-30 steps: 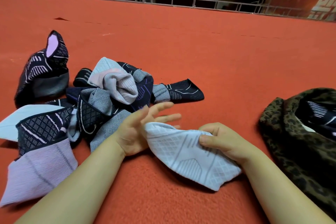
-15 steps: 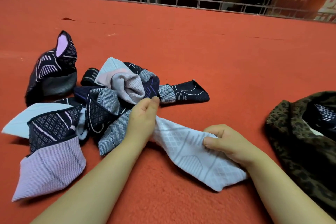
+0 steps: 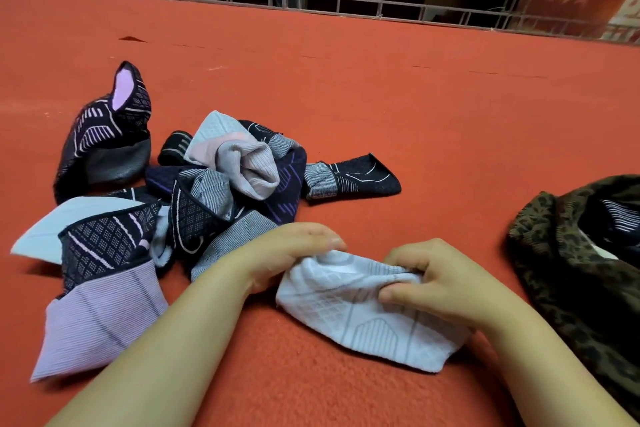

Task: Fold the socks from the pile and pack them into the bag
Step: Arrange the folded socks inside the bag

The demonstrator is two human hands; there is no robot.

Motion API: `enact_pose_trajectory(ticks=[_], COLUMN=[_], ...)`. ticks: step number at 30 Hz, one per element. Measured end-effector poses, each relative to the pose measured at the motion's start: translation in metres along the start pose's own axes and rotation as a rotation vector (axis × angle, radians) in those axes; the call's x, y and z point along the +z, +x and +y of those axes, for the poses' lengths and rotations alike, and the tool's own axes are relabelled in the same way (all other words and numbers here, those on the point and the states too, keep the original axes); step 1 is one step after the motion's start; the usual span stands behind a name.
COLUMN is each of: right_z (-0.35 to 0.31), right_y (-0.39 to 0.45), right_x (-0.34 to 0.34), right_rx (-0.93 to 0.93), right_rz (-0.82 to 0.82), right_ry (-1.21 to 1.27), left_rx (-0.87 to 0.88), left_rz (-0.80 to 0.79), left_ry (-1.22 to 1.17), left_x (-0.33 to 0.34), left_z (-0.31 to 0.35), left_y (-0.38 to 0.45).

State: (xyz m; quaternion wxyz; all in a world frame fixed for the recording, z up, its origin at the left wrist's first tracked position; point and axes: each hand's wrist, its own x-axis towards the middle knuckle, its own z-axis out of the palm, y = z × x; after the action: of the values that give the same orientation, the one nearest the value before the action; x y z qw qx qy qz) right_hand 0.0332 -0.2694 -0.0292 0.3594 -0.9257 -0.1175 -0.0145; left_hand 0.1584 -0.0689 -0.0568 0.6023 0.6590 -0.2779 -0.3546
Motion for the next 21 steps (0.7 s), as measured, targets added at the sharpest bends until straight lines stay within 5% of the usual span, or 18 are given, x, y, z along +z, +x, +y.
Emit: enact_pose_trajectory(ticks=[4,8,12,18,21], right_z=[0.001,0.007,0.009,0.013,0.009], right_y=[-0.001,-0.002,-0.001,0.005,0.010], right_x=[0.000,-0.002,0.005,0.007,0.012], right_rx=[0.030,0.105,0.144,0.228,0.273], right_rz=[0.051,0.141,0.187,0.527,0.670], right_ry=[0.069,0.194,0.304,0.441,0.588], left_rx=[0.110,0.346,0.381,0.289,0.031], left_rz=[-0.010,0.380,0.699,0.800,0.613], left_ry=[-0.003,0.206,-0.183,-0.330,-0.397], left_x=[0.009,0.016,0.012,0.013,0.027], left_z=[-0.002,0.002,0.010,0.001,0.002], left_y=[-0.002,0.009,0.010,0.014,0.009])
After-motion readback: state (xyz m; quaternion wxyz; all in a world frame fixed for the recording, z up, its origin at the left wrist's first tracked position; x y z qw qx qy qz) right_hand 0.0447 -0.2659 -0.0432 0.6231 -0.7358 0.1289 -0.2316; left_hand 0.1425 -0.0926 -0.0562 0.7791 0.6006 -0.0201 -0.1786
